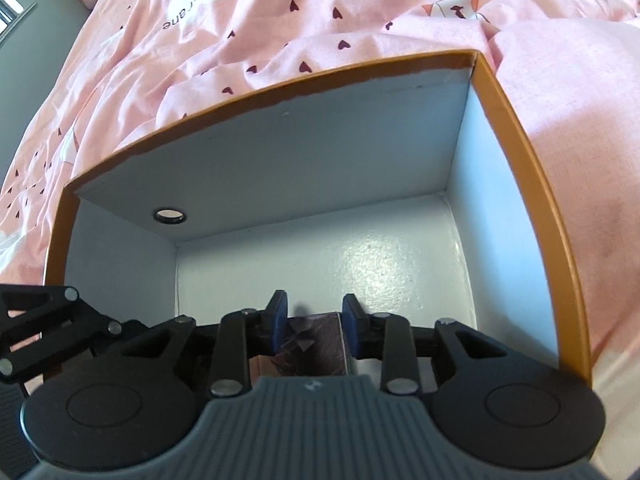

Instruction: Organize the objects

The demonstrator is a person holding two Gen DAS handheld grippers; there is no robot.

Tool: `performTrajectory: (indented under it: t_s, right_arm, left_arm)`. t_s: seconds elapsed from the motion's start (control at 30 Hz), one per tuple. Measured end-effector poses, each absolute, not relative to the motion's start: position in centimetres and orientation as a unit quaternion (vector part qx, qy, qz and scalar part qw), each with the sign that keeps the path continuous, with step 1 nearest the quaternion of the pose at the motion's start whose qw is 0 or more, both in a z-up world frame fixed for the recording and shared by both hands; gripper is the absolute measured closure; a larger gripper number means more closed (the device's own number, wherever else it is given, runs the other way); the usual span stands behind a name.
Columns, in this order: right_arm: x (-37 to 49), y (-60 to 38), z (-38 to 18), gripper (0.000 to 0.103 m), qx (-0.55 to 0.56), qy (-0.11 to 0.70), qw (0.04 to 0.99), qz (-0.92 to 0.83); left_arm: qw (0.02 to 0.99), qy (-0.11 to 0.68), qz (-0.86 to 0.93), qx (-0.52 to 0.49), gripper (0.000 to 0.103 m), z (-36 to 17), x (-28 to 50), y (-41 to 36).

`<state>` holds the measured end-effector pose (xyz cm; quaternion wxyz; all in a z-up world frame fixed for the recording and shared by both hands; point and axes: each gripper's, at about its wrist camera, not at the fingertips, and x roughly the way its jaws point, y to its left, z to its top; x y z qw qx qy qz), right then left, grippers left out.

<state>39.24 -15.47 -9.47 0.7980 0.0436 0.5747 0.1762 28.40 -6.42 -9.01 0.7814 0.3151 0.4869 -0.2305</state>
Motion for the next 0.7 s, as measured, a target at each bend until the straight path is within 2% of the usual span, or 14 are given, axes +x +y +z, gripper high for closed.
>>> performTrajectory:
  t_s: [0.27,0.47,0.7]
  right_arm:
    - [38.3,-14.9,-9.2,0.071,0.005,0.568,0.802,0.183]
    - [37.1,-15.5,-8.1,0.072,0.019,0.566,0.805,0.176]
    - [32.1,-16.1,-3.5,0.073,0.017,0.52,0.831,0.196]
  left_arm:
    - [0.784,0.482,-0.221,0.323,0.086,-9.2,27.7,-6.6]
    - [0.817,0.461,-0.208,0.278,0.086,-7.5,26.7,-5.8]
    - [0.856,0.438,-0.181,0.207,0.086,-3.4,23.9,-3.4]
